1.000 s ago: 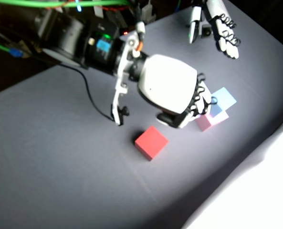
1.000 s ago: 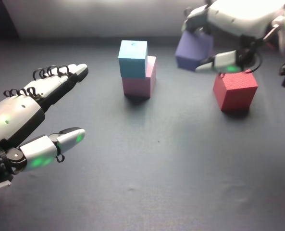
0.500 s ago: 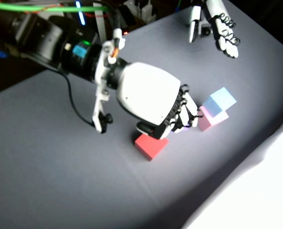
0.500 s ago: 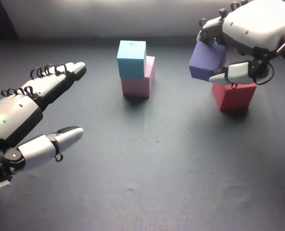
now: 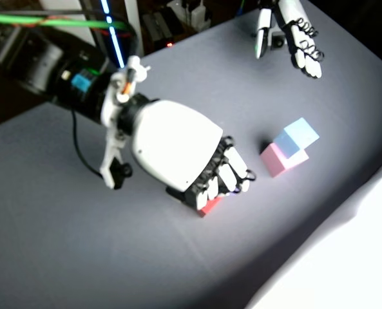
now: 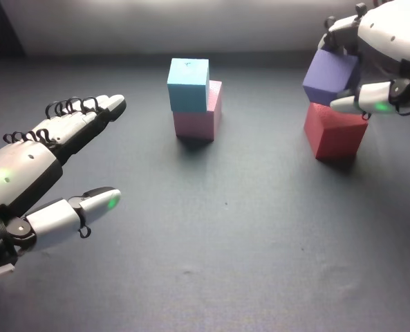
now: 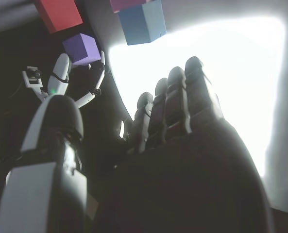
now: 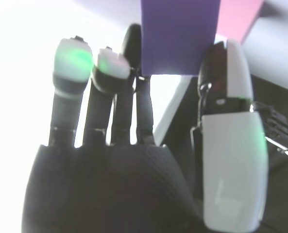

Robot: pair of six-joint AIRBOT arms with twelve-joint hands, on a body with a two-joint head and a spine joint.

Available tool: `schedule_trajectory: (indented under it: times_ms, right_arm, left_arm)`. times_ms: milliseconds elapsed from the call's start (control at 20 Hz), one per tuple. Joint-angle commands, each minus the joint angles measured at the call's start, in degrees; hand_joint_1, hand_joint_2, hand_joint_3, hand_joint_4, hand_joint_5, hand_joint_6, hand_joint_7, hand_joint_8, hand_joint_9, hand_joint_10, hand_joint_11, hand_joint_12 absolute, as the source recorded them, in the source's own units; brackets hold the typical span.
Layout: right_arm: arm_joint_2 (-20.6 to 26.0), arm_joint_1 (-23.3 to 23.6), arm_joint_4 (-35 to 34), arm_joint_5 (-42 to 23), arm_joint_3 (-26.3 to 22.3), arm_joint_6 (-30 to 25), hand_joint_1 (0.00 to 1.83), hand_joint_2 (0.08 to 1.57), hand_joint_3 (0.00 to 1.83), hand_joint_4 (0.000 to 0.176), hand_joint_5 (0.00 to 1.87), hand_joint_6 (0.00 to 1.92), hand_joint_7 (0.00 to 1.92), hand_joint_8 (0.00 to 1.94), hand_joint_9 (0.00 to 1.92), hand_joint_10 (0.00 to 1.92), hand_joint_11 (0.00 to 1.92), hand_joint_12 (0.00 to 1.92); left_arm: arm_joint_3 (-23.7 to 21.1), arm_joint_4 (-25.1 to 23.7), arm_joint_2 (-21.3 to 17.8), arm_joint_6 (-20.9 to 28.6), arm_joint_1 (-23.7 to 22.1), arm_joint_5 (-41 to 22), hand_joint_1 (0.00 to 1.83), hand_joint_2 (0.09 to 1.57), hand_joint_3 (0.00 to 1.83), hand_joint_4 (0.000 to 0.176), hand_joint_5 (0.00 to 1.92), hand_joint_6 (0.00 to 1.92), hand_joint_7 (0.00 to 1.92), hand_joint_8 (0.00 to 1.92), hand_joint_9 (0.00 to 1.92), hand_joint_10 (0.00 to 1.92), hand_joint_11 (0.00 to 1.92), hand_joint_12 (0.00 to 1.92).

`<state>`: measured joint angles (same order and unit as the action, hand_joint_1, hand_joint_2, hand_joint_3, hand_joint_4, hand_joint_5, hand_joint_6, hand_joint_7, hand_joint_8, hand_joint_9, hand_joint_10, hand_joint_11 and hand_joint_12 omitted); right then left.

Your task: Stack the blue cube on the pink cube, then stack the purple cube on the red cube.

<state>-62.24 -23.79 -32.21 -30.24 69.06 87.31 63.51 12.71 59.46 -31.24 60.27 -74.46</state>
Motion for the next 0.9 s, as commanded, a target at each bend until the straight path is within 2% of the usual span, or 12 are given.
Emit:
schedule_trajectory:
  times_ms: [0, 50, 100, 150, 200, 300, 500, 600, 700, 750, 800, 850]
  right_arm:
    - [0.59, 0.11, 0.64, -6.35, 0.07, 0.15, 1.11, 1.26, 0.00, 0.000, 0.71, 1.39, 0.93, 1.52, 1.07, 1.70, 1.09, 1.92]
    - [0.59, -0.06, 0.49, -6.35, 0.13, 0.15, 1.09, 1.26, 0.00, 0.000, 0.72, 1.37, 1.10, 1.71, 1.24, 1.88, 1.33, 1.92]
    - [0.59, -0.44, 0.17, -6.35, 0.25, 0.15, 1.09, 1.26, 0.00, 0.000, 0.71, 1.38, 1.04, 1.67, 1.20, 1.89, 1.27, 1.92]
    - [0.59, -0.62, 0.01, -6.34, 0.33, 0.15, 1.19, 1.24, 0.00, 0.000, 0.67, 1.29, 0.91, 1.45, 0.92, 1.51, 0.90, 1.82]
    - [0.59, -0.97, -0.37, -6.33, 0.50, 0.15, 1.18, 1.24, 0.00, 0.000, 0.66, 1.35, 0.87, 1.36, 0.83, 1.27, 0.73, 1.71]
    - [0.58, -1.51, -0.86, -6.31, 0.75, 0.15, 1.19, 1.22, 0.00, 0.000, 0.71, 1.28, 0.88, 1.31, 0.84, 1.17, 0.70, 1.65]
    - [0.56, -2.39, -2.22, -6.28, 1.38, 0.12, 1.22, 1.20, 0.00, 0.000, 0.76, 1.15, 0.89, 1.36, 0.87, 1.31, 0.76, 1.74]
    - [0.55, -3.01, -3.12, -6.29, 1.63, 0.09, 1.23, 1.20, 0.00, 0.000, 0.77, 1.12, 0.90, 1.37, 0.86, 1.32, 0.73, 1.75]
    - [0.55, -3.57, -3.31, -6.29, 1.93, -0.70, 1.21, 1.25, 0.00, 0.000, 0.72, 1.11, 0.78, 1.60, 0.79, 1.67, 0.79, 1.90]
    - [0.55, -3.96, -3.31, -6.28, 2.09, -1.43, 1.19, 1.26, 0.00, 0.000, 0.71, 1.16, 0.74, 1.64, 0.64, 1.69, 0.69, 1.92]
    - [0.55, -4.21, -3.31, -6.28, 2.15, -1.83, 1.08, 1.24, 0.00, 0.000, 0.53, 0.83, 1.10, 1.91, 1.38, 1.91, 1.46, 1.92]
    - [0.55, -4.36, -3.31, -6.28, 2.14, -1.97, 1.05, 1.24, 0.00, 0.000, 0.51, 0.54, 1.01, 1.80, 1.33, 1.92, 1.42, 1.92]
  left_arm:
    - [0.01, 0.04, -0.46, 0.28, -0.26, -7.61, 0.60, 1.34, 0.00, 0.081, 0.00, 0.00, 0.00, 0.00, 0.00, 0.00, 0.00, 0.00]
    - [0.01, 0.08, -0.47, 0.28, -0.24, -7.64, 0.60, 1.34, 0.00, 0.086, 0.00, 0.00, 0.00, 0.00, 0.00, 0.00, 0.00, 0.00]
    - [0.01, 0.12, -0.44, 0.28, -0.22, -7.65, 0.60, 1.34, 0.00, 0.085, 0.00, 0.00, 0.00, 0.00, 0.00, 0.00, 0.00, 0.00]
    - [0.01, 0.12, -0.42, 0.28, -0.22, -7.65, 0.59, 1.33, 0.00, 0.091, 0.00, 0.00, 0.00, 0.00, 0.00, 0.00, 0.00, 0.00]
    - [0.01, 0.12, -0.41, 0.28, -0.22, -7.65, 0.60, 1.34, 0.00, 0.092, 0.00, 0.00, 0.00, 0.00, 0.00, 0.00, 0.00, 0.00]
    - [0.01, 0.14, -0.39, 0.28, -0.22, -7.65, 0.59, 1.33, 0.00, 0.113, 0.02, 0.01, 0.00, 0.00, 0.00, 0.00, 0.00, 0.00]
    - [0.01, 0.15, -0.37, 0.28, -0.22, -7.71, 0.56, 1.33, 0.00, 0.121, 0.02, 0.00, 0.00, 0.00, 0.00, 0.00, 0.00, 0.00]
    - [0.02, 0.15, -0.37, 0.28, -0.22, -7.74, 0.56, 1.33, 0.00, 0.104, 0.01, 0.00, 0.00, 0.00, 0.00, 0.00, 0.00, 0.00]
    - [0.03, 0.21, -0.37, 0.28, -0.22, -7.74, 0.56, 1.34, 0.00, 0.112, 0.01, 0.00, 0.00, 0.00, 0.00, 0.00, 0.00, 0.00]
    - [0.03, 0.26, -0.36, 0.28, -0.22, -7.76, 0.56, 1.33, 0.00, 0.113, 0.01, 0.00, 0.00, 0.00, 0.00, 0.00, 0.00, 0.00]
    - [0.03, 0.26, -0.36, 0.28, -0.22, -7.78, 0.54, 1.33, 0.00, 0.122, 0.00, 0.00, 0.00, 0.00, 0.00, 0.00, 0.00, 0.00]
    - [0.03, 0.26, -0.36, 0.28, -0.22, -7.79, 0.54, 1.33, 0.00, 0.115, 0.00, 0.00, 0.00, 0.00, 0.00, 0.00, 0.00, 0.00]
